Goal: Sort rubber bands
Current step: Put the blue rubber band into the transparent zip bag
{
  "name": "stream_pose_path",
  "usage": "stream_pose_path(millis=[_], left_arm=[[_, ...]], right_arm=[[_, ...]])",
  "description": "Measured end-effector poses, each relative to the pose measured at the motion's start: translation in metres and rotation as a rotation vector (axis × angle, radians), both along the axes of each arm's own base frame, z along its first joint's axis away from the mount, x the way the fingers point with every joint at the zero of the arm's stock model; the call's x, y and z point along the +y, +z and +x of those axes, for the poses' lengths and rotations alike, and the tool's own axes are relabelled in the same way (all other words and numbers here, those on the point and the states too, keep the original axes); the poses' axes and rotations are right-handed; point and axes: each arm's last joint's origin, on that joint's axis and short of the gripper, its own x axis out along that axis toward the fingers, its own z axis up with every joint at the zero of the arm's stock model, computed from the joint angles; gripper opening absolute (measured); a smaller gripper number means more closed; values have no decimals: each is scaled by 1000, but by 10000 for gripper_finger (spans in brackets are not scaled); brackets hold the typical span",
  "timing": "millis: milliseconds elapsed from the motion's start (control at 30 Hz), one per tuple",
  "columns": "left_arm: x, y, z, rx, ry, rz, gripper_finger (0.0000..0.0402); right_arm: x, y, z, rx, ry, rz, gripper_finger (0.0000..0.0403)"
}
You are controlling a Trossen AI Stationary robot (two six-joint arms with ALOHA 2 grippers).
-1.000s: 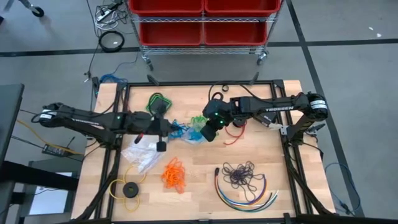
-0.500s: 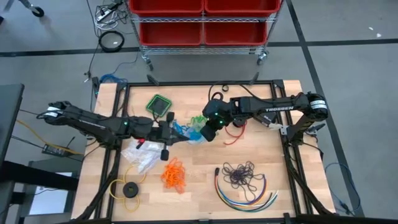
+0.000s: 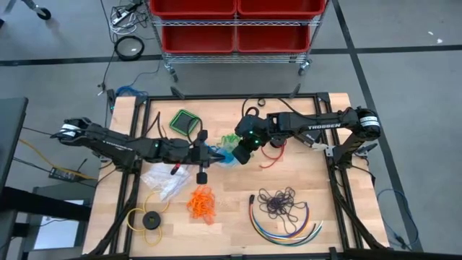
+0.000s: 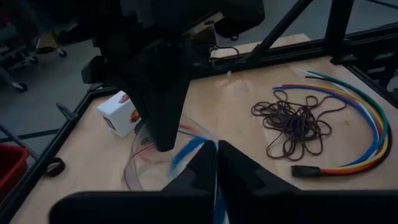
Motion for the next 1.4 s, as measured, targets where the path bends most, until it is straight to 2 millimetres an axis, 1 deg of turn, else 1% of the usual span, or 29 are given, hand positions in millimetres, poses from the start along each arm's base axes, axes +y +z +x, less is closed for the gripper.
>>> stream_pose_path(millis=[300, 467, 567, 667, 767, 833, 867, 933, 1067, 1167, 1267, 1400], left_arm=[[0, 0, 0, 1, 1, 1, 134], [1, 4, -5, 0, -1, 4, 166], [3, 11, -16, 20, -4, 48, 172], [7, 18, -33, 73, 45, 112, 172], [12, 20, -52, 157, 57, 152, 172], [16, 17, -61, 223, 63, 160, 172], [17, 13, -64, 254, 68, 163, 172], [22, 0, -69, 334, 81, 176, 172], [37, -37, -73, 429, 141, 176, 172], [50, -63, -78, 473, 175, 143, 172], [62, -84, -81, 467, 159, 63, 172], [77, -103, -87, 459, 235, -23, 172]], right_arm=[[0, 0, 0, 0, 3, -1, 0], [0, 0, 0, 0, 3, -1, 0], [1, 0, 0, 0, 4, -1, 0], [2, 0, 0, 1, 7, -1, 0], [3, 0, 0, 1, 9, -1, 0], [3, 0, 0, 1, 9, -1, 0], [3, 0, 0, 1, 9, -1, 0], [3, 0, 0, -1, 9, -1, 0], [2, 0, 0, -4, -1, -9, 0], [2, 0, 0, -4, -3, -8, 0], [2, 0, 0, -3, -8, -4, 0], [2, 0, 0, -2, -2, -9, 0]])
